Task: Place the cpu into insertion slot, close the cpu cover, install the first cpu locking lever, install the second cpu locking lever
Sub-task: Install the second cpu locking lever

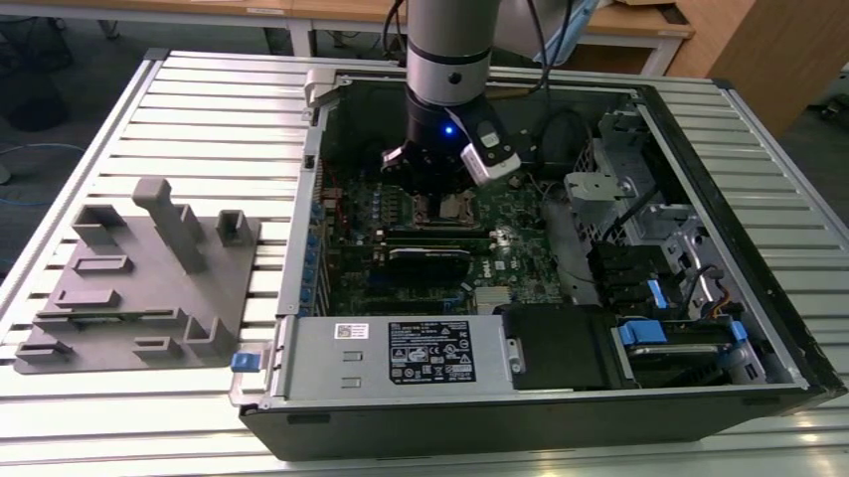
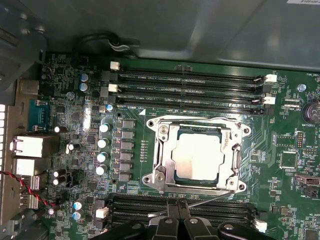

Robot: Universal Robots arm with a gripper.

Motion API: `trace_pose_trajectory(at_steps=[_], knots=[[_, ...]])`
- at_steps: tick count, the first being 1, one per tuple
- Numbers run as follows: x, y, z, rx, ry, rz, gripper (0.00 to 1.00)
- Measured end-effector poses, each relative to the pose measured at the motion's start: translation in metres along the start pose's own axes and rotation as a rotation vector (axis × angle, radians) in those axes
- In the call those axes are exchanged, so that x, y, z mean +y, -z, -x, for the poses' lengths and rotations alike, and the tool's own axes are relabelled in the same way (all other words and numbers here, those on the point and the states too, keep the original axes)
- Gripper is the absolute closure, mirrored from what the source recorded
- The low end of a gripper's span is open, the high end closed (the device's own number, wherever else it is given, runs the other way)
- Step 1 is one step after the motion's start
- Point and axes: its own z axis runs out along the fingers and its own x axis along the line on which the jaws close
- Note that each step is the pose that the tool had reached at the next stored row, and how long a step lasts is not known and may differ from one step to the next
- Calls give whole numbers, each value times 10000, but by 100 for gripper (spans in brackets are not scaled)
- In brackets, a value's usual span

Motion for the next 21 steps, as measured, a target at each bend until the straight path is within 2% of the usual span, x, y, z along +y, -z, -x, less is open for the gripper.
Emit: trace_pose_trajectory(at_steps=[2, 4, 12, 16, 21], knots=[[0, 0, 0, 1, 0, -2, 89], [1, -43, -1, 0, 0, 0, 89], [2, -45, -8, -2, -2, 2, 89], [3, -46, -38, -1, 0, 1, 89], [8, -55, -114, -1, -1, 1, 89]])
